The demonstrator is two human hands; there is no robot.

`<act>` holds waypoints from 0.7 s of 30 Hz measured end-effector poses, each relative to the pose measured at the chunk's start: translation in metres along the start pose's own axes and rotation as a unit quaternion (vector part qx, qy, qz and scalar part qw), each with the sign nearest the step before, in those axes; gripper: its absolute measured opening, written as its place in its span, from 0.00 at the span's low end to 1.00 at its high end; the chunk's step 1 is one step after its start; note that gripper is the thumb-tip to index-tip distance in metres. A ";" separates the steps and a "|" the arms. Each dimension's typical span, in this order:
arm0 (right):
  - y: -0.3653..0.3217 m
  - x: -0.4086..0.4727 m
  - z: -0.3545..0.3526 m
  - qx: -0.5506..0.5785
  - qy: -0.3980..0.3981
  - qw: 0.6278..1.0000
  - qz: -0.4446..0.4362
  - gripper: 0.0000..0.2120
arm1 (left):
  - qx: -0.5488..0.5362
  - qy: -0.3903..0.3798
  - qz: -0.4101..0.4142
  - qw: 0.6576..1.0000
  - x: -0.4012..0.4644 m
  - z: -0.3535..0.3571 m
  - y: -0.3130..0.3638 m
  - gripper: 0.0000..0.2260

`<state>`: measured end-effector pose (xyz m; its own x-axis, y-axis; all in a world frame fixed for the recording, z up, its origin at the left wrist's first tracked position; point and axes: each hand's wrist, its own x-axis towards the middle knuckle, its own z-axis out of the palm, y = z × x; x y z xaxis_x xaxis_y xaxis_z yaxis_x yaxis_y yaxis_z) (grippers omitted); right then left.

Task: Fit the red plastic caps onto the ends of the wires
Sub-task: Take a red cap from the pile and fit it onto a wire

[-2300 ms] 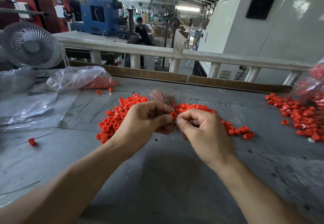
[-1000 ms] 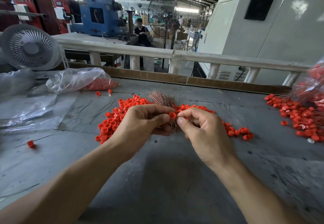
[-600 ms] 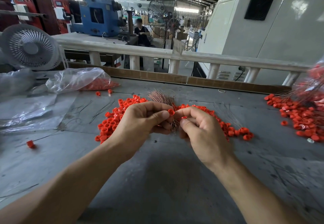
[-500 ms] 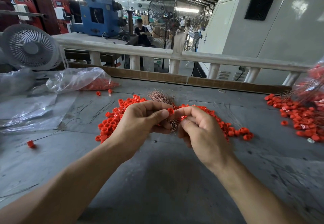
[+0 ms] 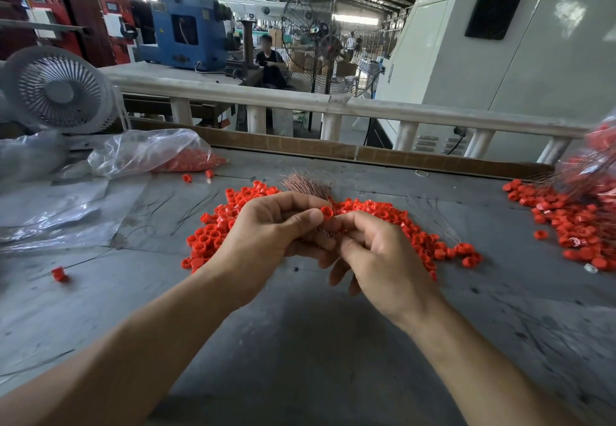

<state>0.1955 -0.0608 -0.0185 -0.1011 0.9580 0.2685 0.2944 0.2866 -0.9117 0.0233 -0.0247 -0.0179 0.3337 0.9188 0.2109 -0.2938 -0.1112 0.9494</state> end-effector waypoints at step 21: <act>0.026 0.016 -0.056 -0.372 0.208 0.895 0.131 0.09 | 0.016 0.024 -0.007 1.000 0.003 -0.004 -0.003 0.11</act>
<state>0.2545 -0.0370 -0.0204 0.3820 0.8708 0.3095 0.8234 -0.1686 -0.5419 0.0217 -0.0203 -0.0210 0.2939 0.9374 0.1870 -0.2598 -0.1100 0.9594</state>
